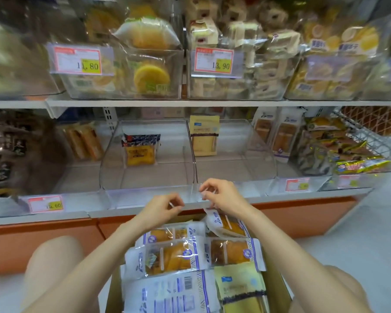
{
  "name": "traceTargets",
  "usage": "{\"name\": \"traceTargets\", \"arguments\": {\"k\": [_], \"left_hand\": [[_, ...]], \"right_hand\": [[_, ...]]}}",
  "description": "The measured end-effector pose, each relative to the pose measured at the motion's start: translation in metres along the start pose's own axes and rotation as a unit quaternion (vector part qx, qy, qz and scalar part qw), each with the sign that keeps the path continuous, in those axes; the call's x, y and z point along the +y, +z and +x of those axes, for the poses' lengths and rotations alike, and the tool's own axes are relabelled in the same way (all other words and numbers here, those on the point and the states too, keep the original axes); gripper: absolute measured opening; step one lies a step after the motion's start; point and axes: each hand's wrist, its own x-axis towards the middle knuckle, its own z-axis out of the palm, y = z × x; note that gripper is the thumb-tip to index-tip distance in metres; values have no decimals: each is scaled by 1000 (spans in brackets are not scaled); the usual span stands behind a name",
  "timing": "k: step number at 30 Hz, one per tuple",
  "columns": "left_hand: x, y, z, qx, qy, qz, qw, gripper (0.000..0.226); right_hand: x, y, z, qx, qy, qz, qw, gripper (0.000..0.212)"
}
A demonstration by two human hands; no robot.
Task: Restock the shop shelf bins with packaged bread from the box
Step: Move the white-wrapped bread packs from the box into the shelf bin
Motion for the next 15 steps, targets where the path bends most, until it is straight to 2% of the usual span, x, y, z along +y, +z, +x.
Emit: {"name": "traceTargets", "arguments": {"k": [4, 8, 15], "left_hand": [[-7, 8, -28, -42, 4, -19, 999, 5], [-6, 10, -40, -54, 4, -17, 998, 6], [-1, 26, -37, -57, 9, -30, 998, 10]], "right_hand": [[19, 4, -28, -33, 21, -36, 999, 10], [31, 5, -49, -43, 21, -68, 997, 15], [40, -1, -61, -50, 17, -110, 992, 9]]}}
